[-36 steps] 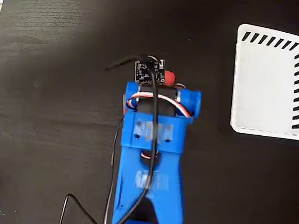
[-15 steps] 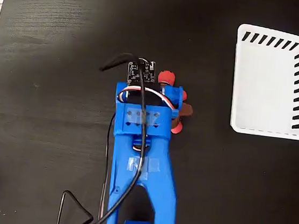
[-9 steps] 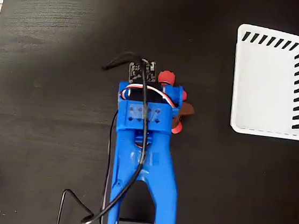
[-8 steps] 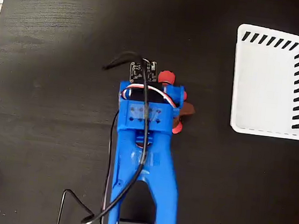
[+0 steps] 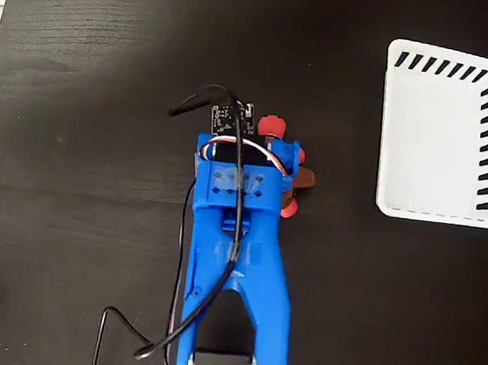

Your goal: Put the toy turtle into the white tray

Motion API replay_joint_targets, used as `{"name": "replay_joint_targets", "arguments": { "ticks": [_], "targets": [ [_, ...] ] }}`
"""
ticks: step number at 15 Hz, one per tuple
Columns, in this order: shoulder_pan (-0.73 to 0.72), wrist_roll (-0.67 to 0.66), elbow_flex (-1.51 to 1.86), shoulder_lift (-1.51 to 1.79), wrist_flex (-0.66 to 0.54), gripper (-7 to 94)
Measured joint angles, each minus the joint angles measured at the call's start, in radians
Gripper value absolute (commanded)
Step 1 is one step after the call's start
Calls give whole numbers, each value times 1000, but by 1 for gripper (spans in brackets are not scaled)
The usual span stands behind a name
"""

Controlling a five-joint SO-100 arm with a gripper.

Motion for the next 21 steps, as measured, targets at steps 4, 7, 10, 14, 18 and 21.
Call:
{"name": "replay_joint_targets", "arguments": {
  "ticks": [4,7,10,14,18,21],
  "targets": [
    [8,-14,0,0,0,42],
    [20,-34,-2,3,0,20],
    [48,-84,-3,5,6,0],
    [61,-124,-3,5,8,0],
    [66,-195,-31,-3,49,0],
    [97,-272,-71,-12,135,0]
  ]
}}
